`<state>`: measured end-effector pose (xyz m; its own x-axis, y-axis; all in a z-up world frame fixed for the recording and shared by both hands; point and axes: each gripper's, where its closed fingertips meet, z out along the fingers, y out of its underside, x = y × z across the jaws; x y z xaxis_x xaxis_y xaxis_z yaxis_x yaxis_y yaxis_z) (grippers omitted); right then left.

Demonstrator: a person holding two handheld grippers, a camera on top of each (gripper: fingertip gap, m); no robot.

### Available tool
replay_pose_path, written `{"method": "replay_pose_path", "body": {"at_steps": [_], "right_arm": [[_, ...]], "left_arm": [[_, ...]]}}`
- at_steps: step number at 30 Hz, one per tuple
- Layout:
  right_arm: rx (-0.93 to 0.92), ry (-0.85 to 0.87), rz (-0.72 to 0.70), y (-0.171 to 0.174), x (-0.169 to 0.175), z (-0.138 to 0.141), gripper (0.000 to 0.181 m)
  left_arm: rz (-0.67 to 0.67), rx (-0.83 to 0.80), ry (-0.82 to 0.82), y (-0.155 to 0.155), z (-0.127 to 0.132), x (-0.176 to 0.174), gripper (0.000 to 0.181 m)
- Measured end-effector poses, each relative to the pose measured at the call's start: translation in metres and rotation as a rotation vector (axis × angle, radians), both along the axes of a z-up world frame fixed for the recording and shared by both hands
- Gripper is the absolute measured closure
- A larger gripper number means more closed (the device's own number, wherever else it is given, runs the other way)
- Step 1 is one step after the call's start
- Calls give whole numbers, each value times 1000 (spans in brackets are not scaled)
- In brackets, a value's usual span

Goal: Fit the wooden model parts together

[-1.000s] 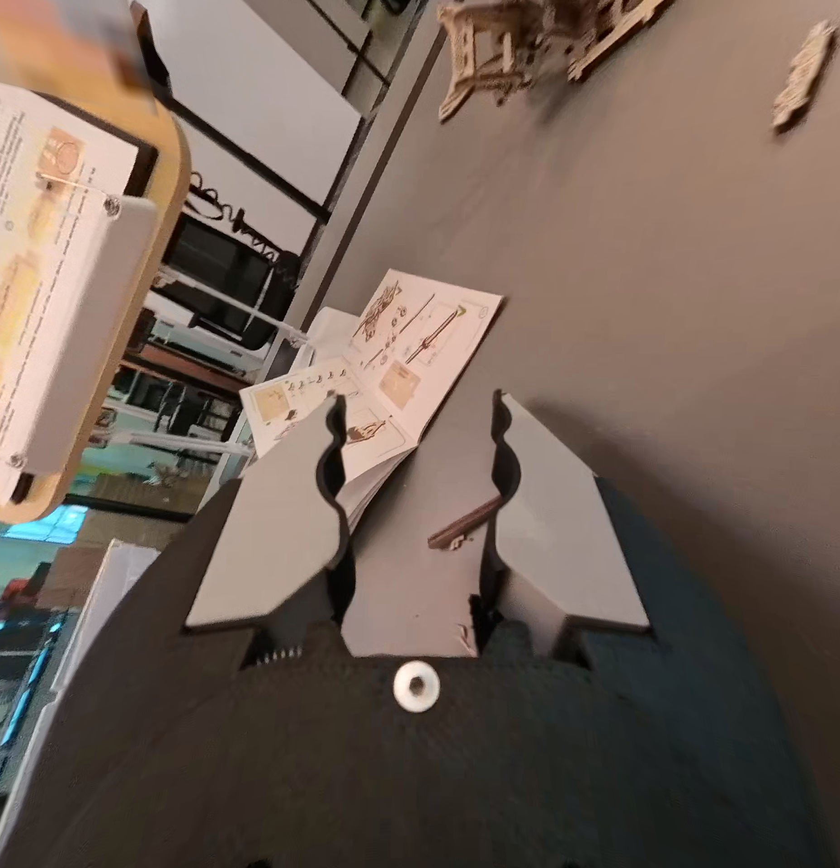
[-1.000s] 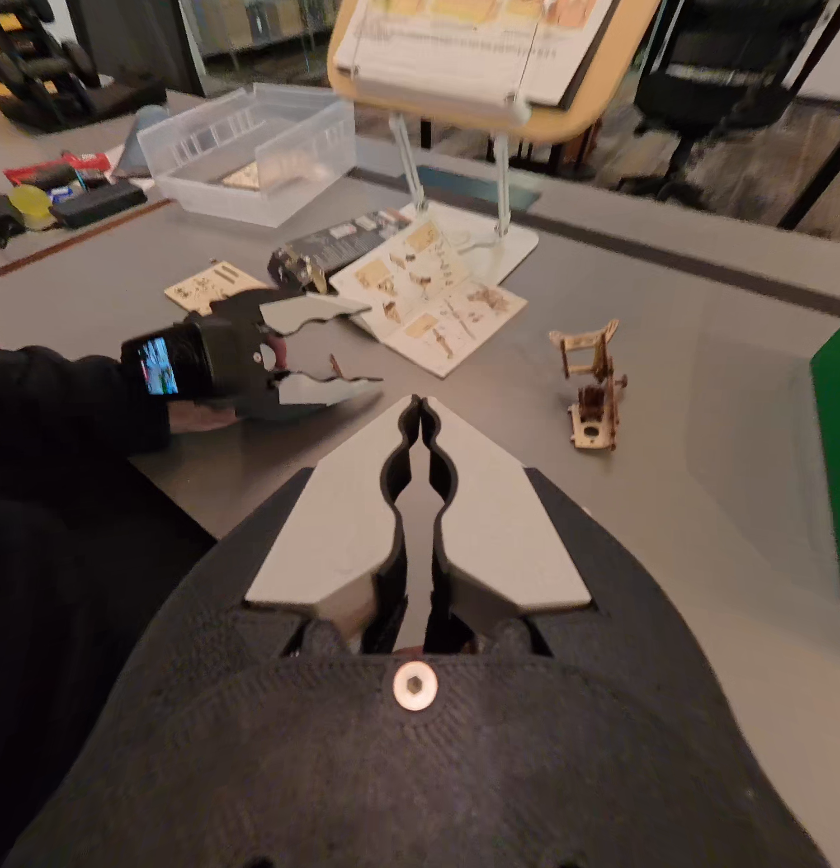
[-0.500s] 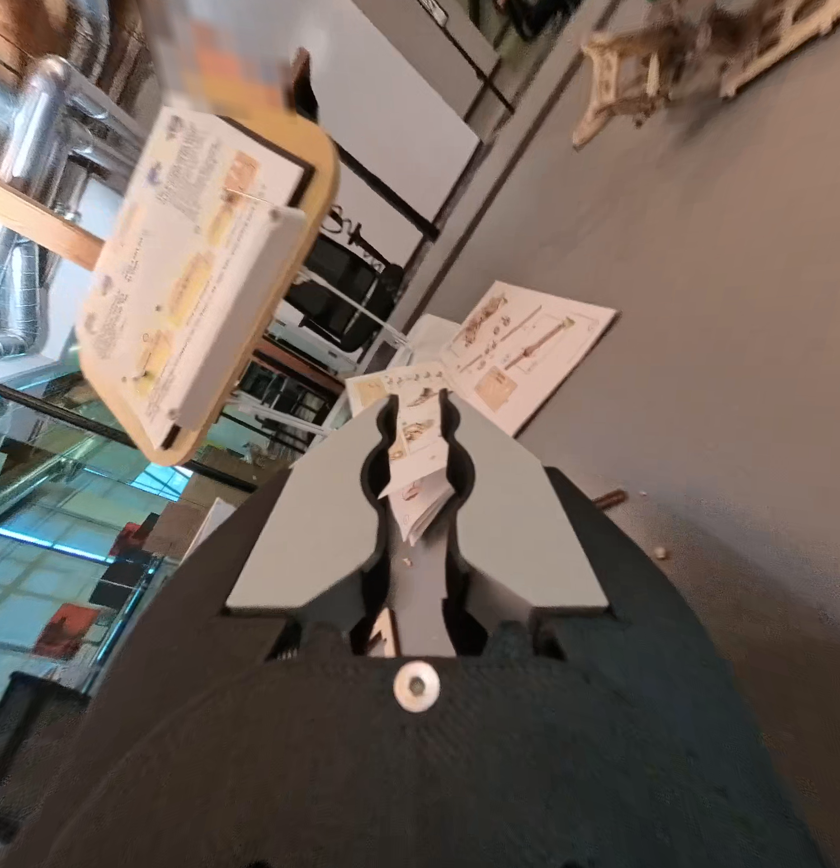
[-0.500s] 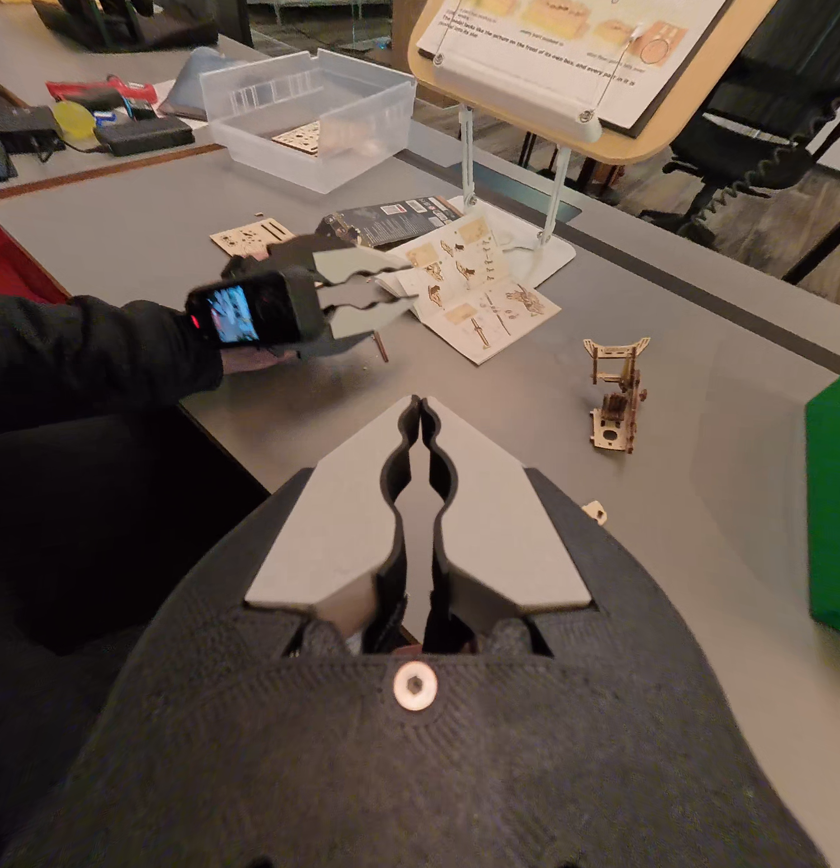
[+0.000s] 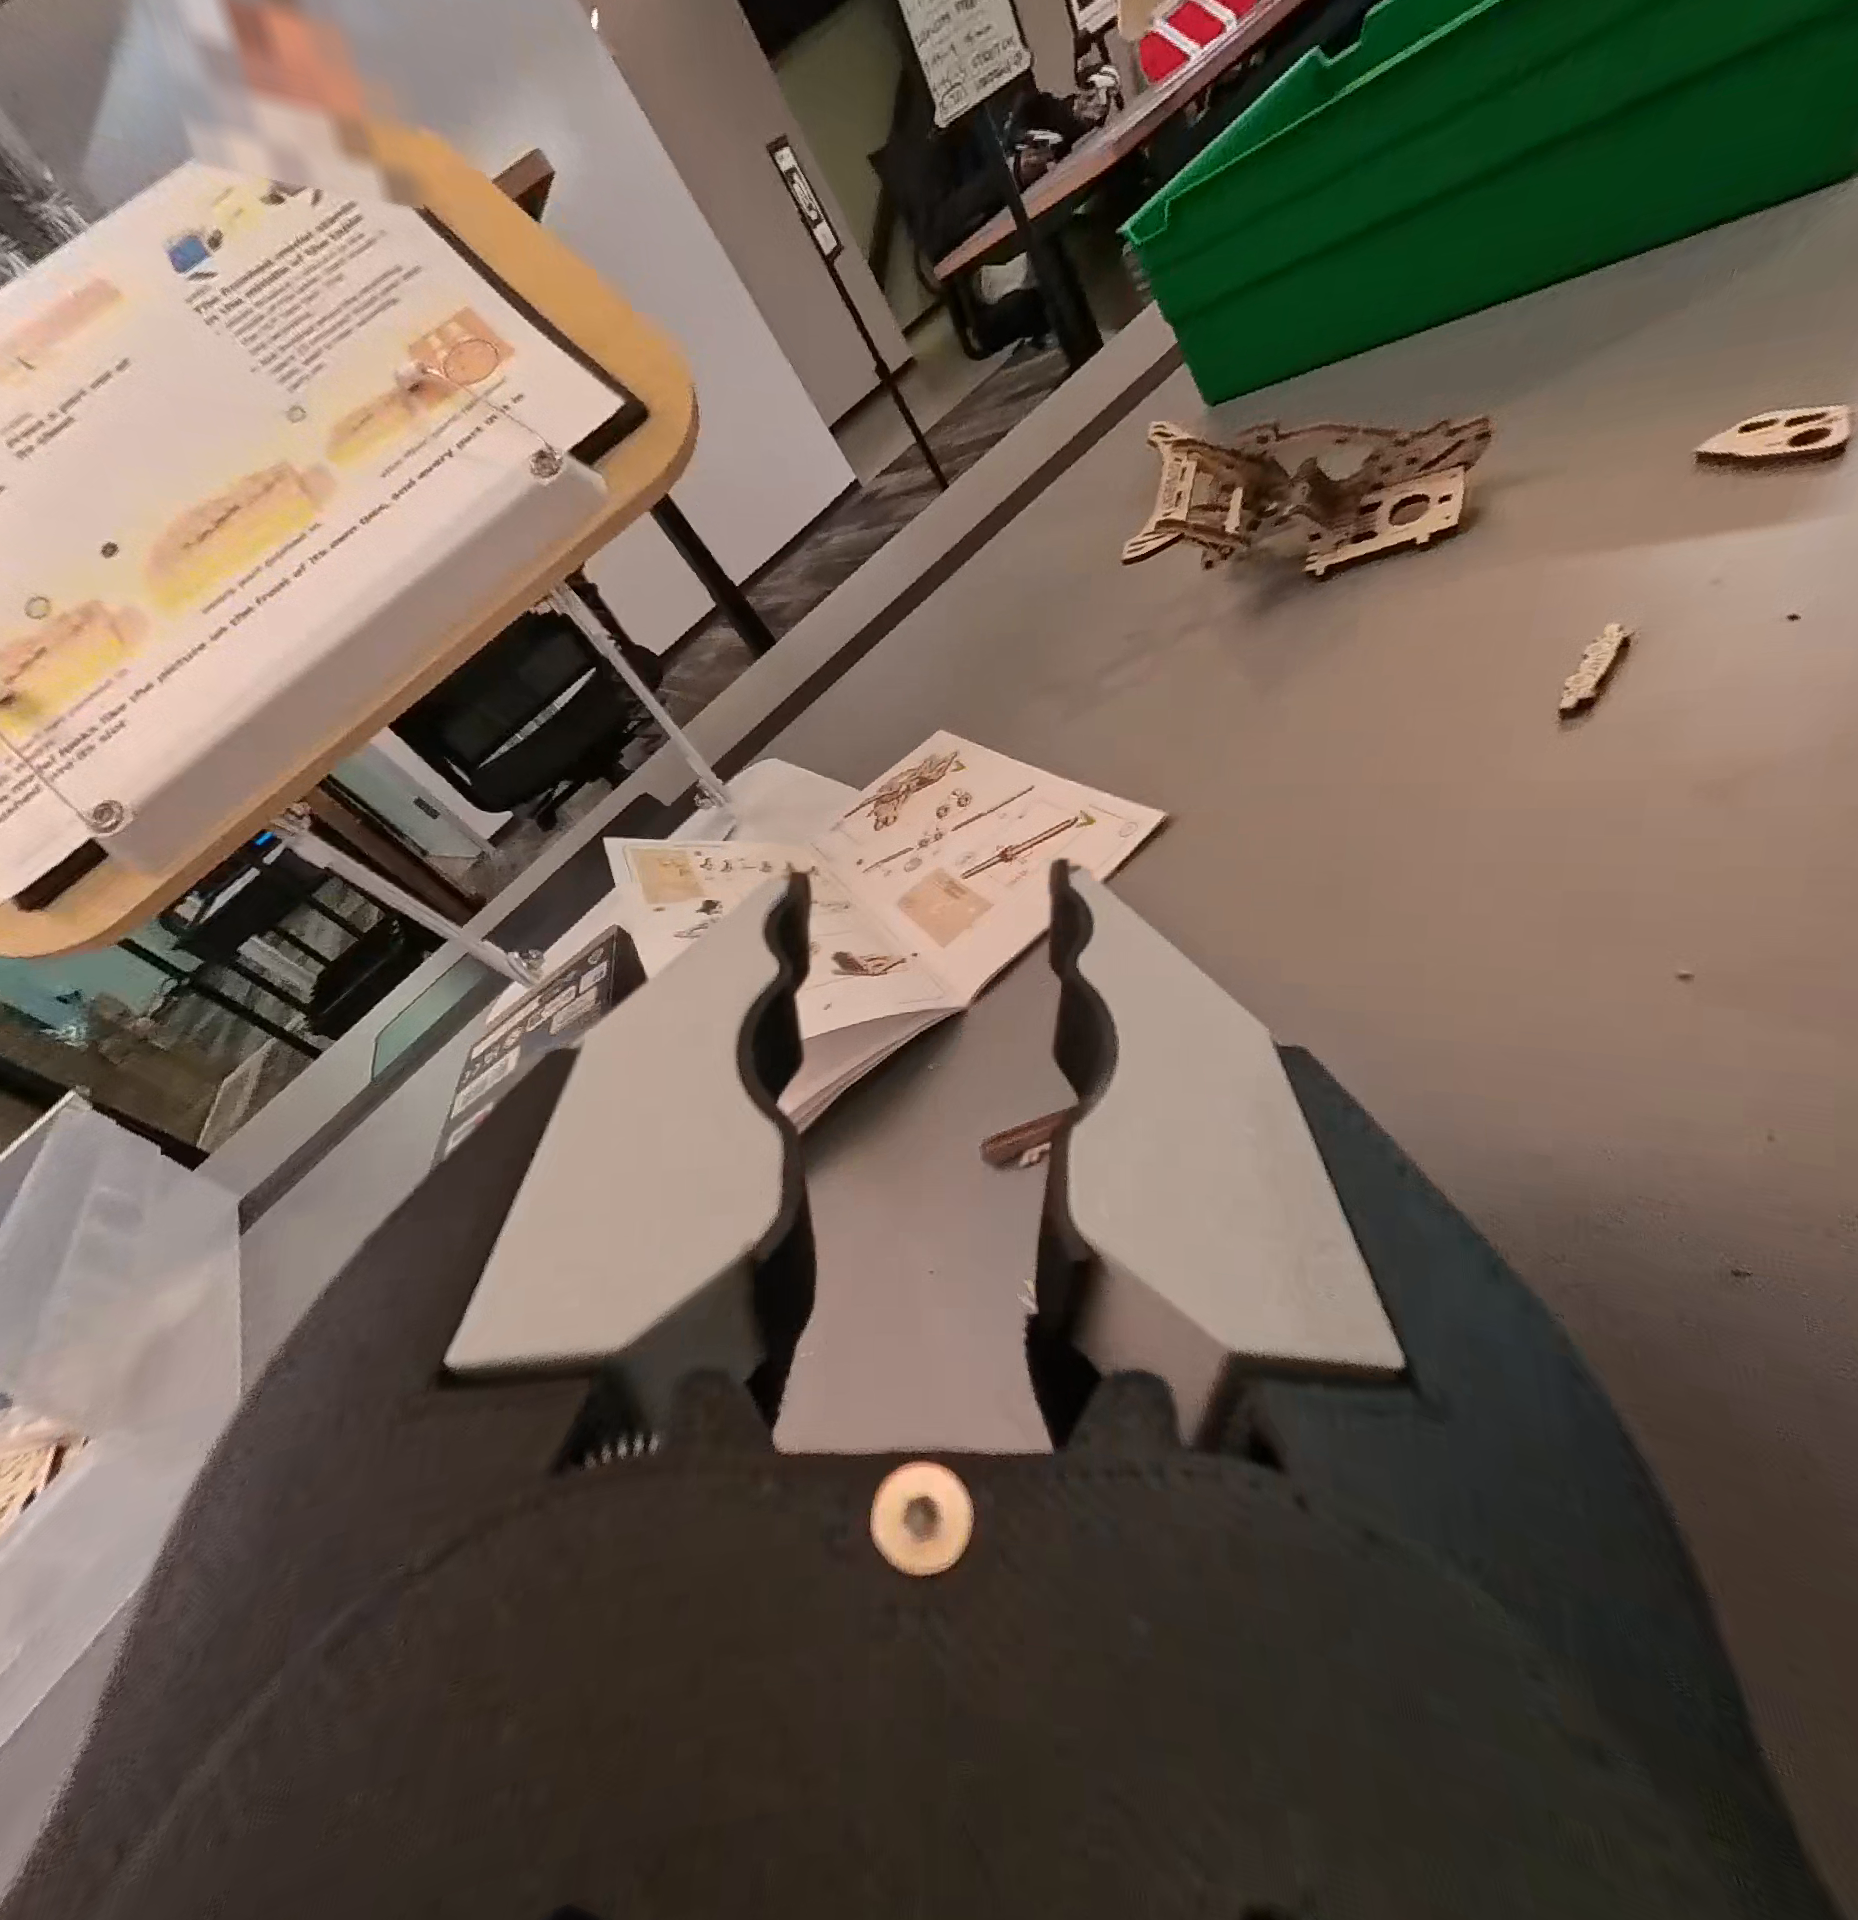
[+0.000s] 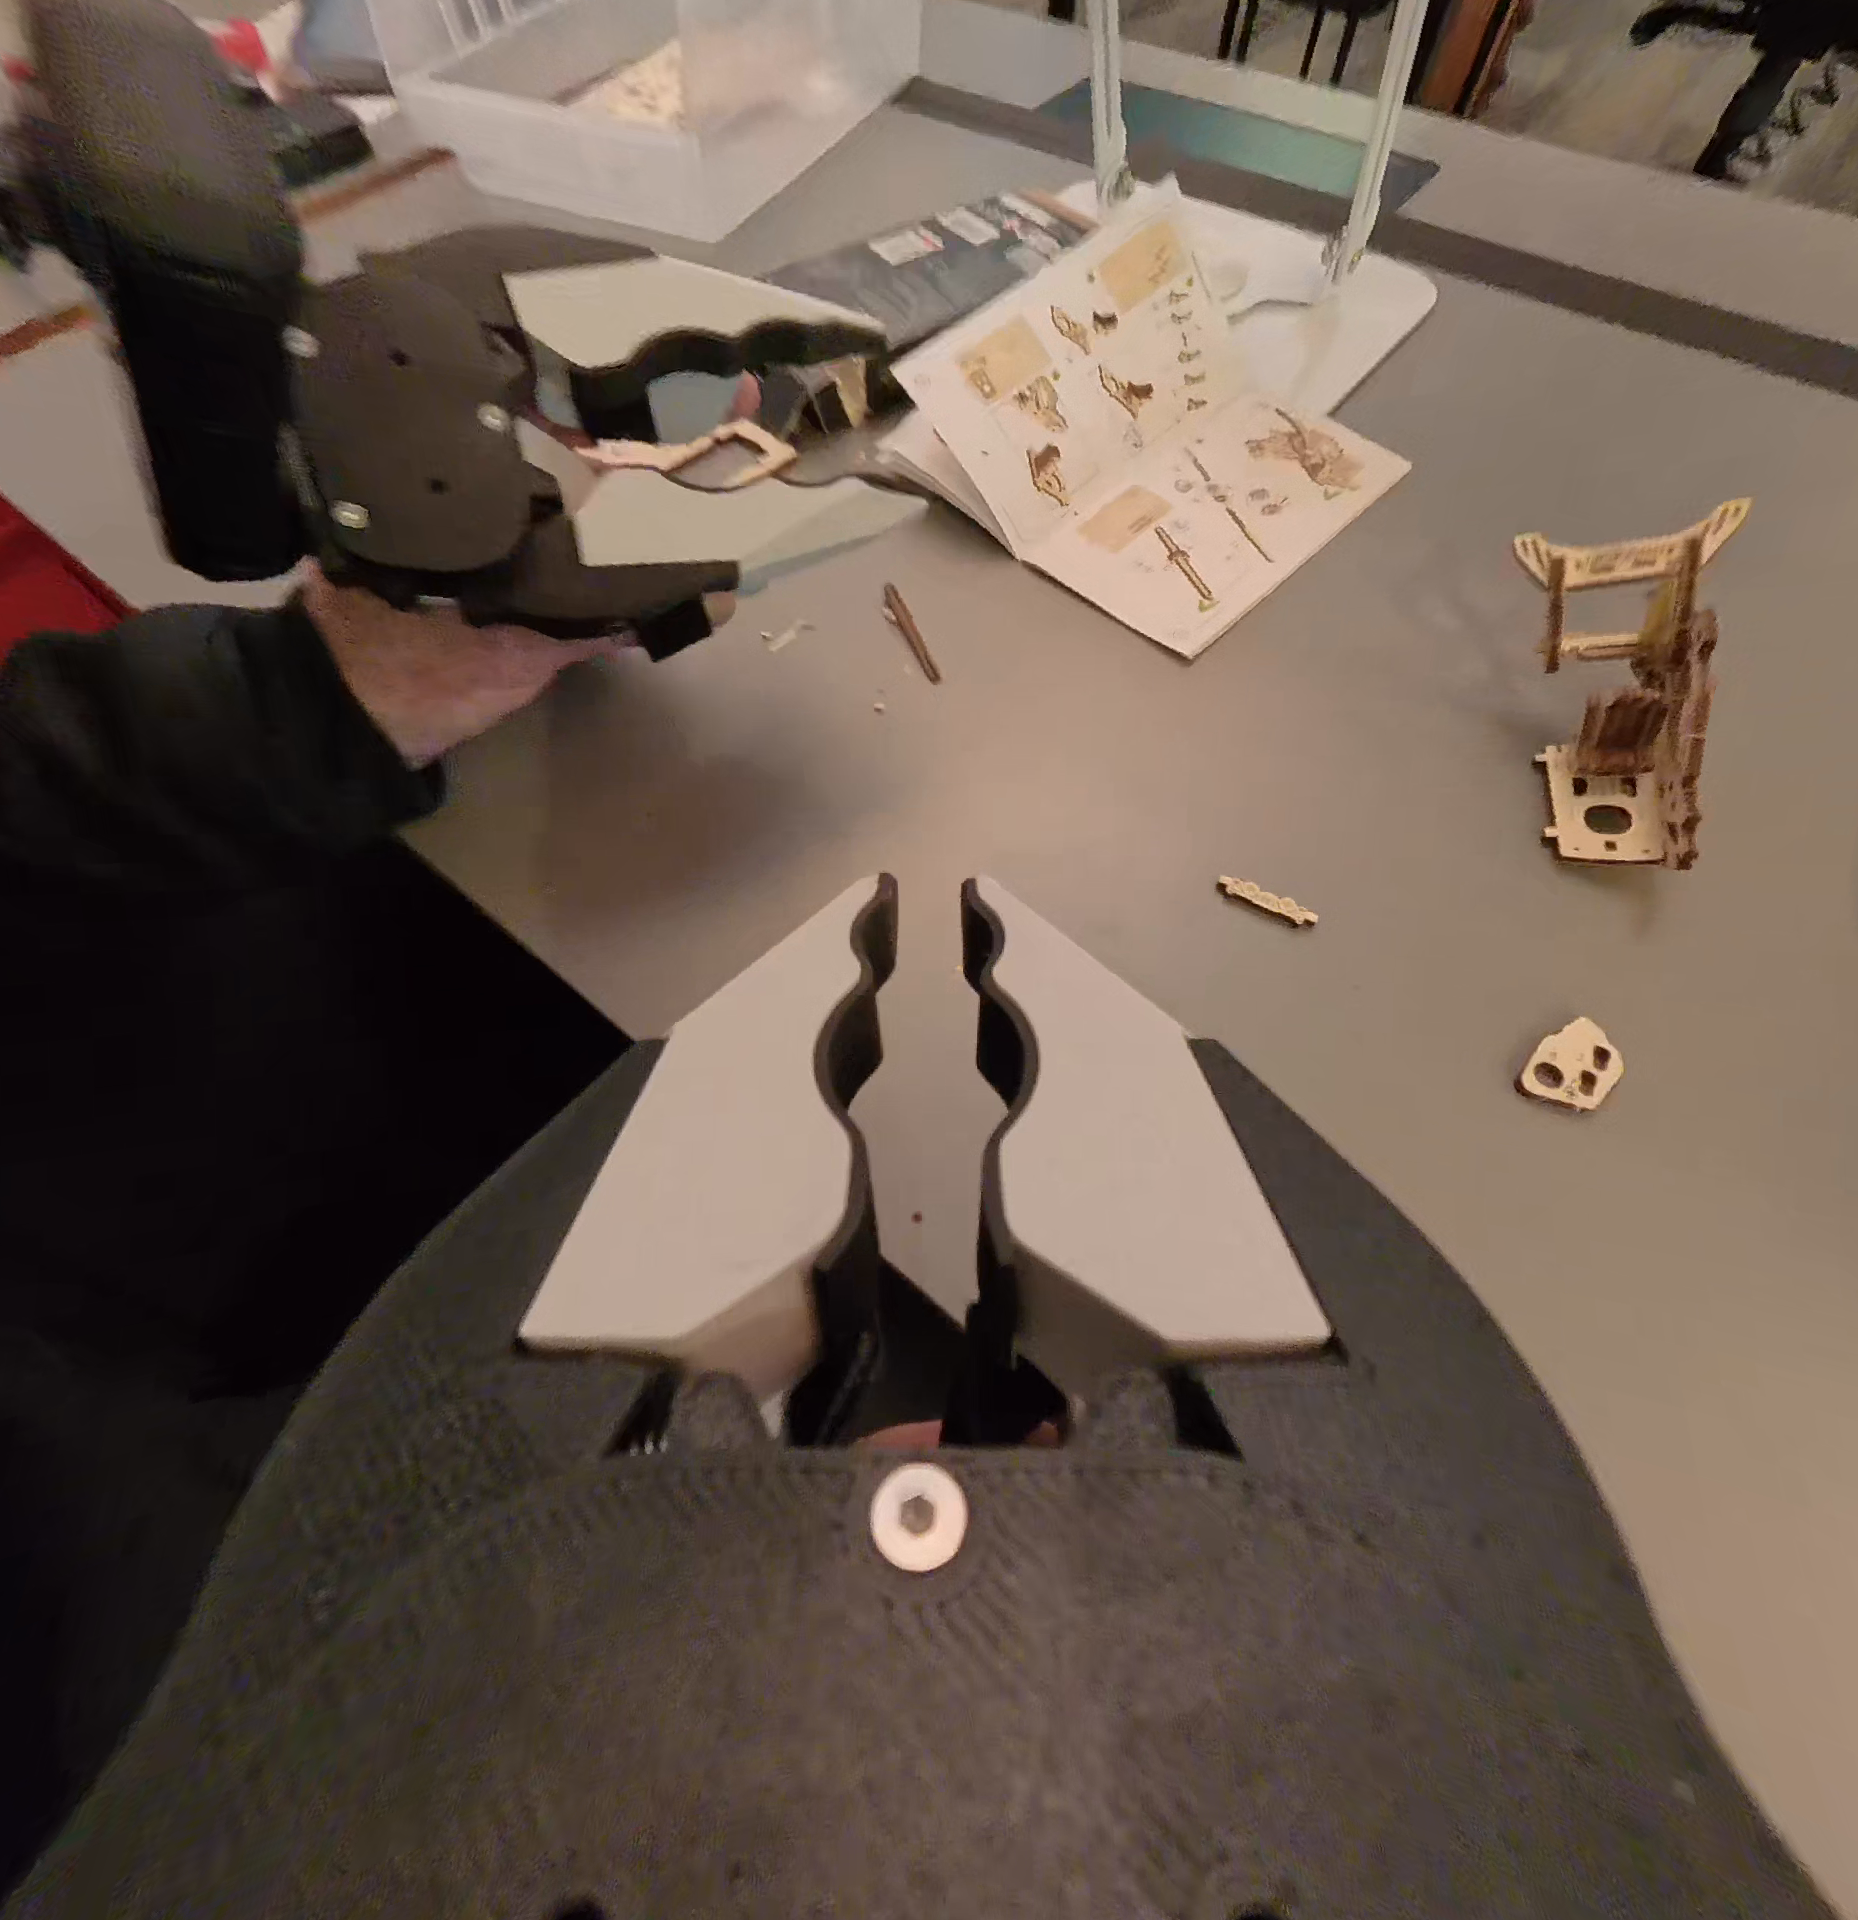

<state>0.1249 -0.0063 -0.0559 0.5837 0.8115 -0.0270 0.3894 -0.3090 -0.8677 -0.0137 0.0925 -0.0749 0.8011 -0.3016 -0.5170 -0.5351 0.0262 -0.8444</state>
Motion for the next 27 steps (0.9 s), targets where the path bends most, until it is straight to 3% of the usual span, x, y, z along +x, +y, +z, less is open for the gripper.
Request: {"method": "replay_pose_path", "body": {"at_steps": [4, 10, 13, 19, 20, 22, 23, 27], "right_arm": [[-51, 18, 11, 31, -16, -12, 170], [84, 62, 93, 73, -54, 35, 168], [128, 30, 137, 80, -66, 43, 163], [72, 45, 238, 59, -82, 31, 163], [48, 35, 244, 57, -81, 26, 164], [34, 7, 248, 55, -76, 17, 166], [18, -2, 247, 54, -72, 12, 165], [-55, -7, 224, 57, -58, -3, 158]], "left_arm": [[12, -24, -30, 5, -2, -6, 136], [39, -33, -13, 7, -4, -12, 133], [17, -47, -17, 2, -4, -8, 120], [8, -103, -155, -16, 11, -18, 97], [20, -145, -161, -15, 5, -24, 88], [32, -254, -151, -11, -10, -37, 52], [44, -287, -157, -9, -14, -46, 45], [35, -312, -155, 10, -12, -66, 54]]}}
